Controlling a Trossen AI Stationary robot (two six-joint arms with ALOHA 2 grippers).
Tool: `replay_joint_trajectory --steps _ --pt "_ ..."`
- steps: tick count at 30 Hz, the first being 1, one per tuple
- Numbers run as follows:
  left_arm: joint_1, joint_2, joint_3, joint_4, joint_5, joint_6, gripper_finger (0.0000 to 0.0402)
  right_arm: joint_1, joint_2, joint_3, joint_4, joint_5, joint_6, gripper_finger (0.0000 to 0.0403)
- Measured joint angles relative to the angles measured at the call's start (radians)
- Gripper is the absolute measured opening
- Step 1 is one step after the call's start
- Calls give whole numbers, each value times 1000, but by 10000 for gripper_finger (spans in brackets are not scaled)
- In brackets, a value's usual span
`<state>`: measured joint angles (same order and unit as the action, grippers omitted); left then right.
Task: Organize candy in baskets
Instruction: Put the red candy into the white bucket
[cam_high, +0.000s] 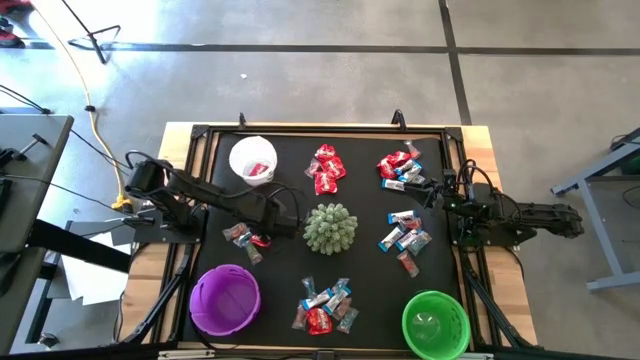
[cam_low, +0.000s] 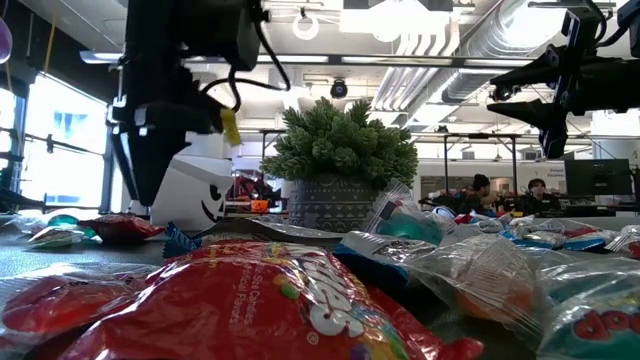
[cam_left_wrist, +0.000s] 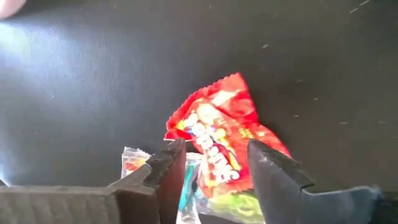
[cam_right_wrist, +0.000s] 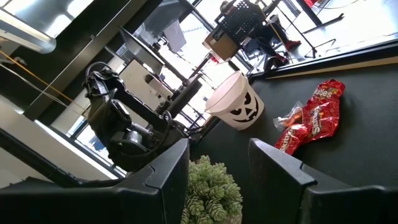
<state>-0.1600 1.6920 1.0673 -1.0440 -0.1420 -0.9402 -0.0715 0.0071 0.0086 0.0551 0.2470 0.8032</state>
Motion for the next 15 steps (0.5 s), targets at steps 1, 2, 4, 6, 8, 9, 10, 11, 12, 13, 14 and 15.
replay_joint_trajectory --steps 1,2,4,6,8,9,10,11,12,13,14,15 --pt "0 0 -13 11 4 0 166 0 0 0 0 0 0 162" --pt "-2 0 -25 27 11 0 167 0 0 0 0 0 0 162" --pt "-4 0 -51 70 23 3 168 0 0 0 0 0 0 162" --pt "-4 0 -75 100 27 8 168 0 0 0 0 0 0 162" --pt "-4 0 -92 128 27 8 168 0 0 0 0 0 0 162" --pt "-4 0 -97 141 27 8 168 0 0 0 0 0 0 162" --pt "-4 -1 -106 159 24 9 168 0 0 0 0 0 0 162" --pt "-4 -1 -114 175 20 9 168 0 0 0 0 0 0 162" --pt "-4 -3 -124 193 13 10 168 0 0 0 0 0 0 162" --pt "-4 -3 -134 213 6 10 168 0 0 0 0 0 0 162" --pt "-4 -3 -143 228 2 10 168 0 0 0 0 0 0 162" --pt "-4 -3 -149 240 1 10 168 0 0 0 0 0 0 162"
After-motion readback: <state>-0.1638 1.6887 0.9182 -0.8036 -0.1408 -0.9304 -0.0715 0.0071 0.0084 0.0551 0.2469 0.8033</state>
